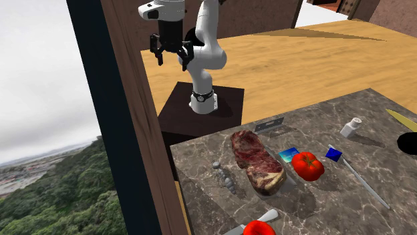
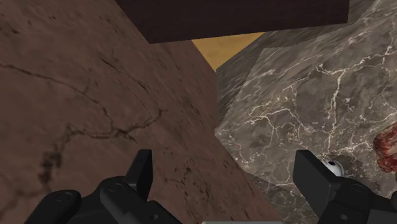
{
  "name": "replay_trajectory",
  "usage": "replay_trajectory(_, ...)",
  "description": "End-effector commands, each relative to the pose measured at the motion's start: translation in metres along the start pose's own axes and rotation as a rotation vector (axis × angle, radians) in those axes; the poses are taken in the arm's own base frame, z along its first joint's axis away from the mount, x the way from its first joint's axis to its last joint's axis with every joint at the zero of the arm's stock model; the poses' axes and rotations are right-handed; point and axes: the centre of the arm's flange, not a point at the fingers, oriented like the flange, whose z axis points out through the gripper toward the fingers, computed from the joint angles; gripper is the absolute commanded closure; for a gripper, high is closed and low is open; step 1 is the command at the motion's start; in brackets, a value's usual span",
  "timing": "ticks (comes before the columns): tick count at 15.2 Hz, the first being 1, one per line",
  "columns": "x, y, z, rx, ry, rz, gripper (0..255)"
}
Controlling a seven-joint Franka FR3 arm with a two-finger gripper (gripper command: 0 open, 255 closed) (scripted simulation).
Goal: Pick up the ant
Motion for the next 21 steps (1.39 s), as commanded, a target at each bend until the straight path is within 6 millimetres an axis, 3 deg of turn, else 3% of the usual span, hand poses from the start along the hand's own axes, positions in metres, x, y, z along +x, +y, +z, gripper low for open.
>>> replay_trajectory(1, 0.000, 0.000, 0.000, 0.000, 0.000, 0.000, 0)
replay_trajectory(21, 0.150, -0.149, 0.153, 0.126, -0.080, -0.134, 0)
